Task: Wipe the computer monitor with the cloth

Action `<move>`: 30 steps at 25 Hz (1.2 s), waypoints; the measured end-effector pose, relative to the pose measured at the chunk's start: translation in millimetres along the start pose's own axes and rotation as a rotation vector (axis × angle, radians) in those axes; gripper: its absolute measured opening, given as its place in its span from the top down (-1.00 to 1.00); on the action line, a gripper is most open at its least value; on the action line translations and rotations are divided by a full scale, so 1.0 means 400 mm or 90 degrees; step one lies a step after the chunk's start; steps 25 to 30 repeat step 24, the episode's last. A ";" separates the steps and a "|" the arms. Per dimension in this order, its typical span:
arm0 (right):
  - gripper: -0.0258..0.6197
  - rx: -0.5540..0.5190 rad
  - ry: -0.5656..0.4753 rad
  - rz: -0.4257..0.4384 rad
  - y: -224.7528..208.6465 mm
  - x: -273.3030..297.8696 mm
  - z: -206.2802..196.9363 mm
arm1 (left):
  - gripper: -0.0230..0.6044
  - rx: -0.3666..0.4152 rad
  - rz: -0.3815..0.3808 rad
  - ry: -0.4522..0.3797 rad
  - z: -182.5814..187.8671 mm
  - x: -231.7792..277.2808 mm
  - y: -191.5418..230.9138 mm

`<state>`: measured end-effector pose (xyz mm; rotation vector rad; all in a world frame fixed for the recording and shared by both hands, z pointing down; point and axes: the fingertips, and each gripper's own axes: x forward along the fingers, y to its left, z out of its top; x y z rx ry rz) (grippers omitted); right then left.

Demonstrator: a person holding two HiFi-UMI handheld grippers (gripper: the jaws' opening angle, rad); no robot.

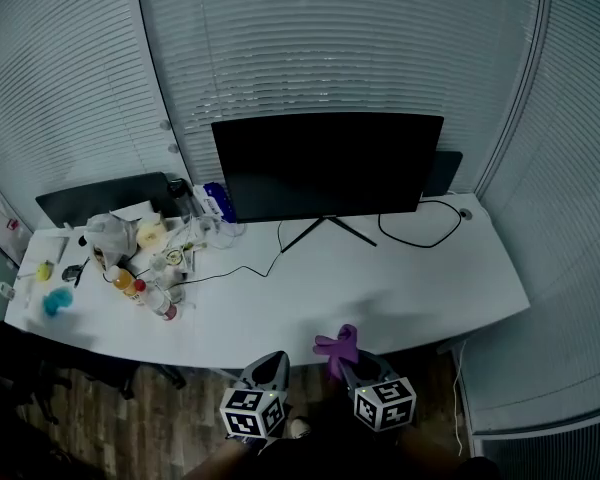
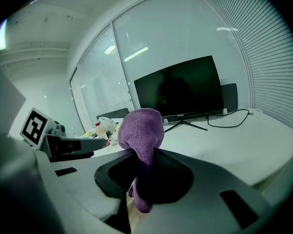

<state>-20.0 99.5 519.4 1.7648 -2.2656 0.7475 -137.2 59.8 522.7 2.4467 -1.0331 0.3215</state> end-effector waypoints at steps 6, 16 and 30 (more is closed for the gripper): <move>0.68 0.005 -0.002 -0.004 -0.004 -0.019 -0.011 | 0.91 0.008 -0.010 0.002 -0.005 -0.005 -0.024; 0.68 0.010 -0.004 -0.009 -0.012 -0.031 -0.014 | 0.91 0.013 -0.020 0.012 -0.008 0.003 -0.038; 0.68 0.015 -0.001 -0.011 -0.026 -0.018 -0.025 | 0.91 0.022 -0.016 0.027 -0.027 0.032 -0.030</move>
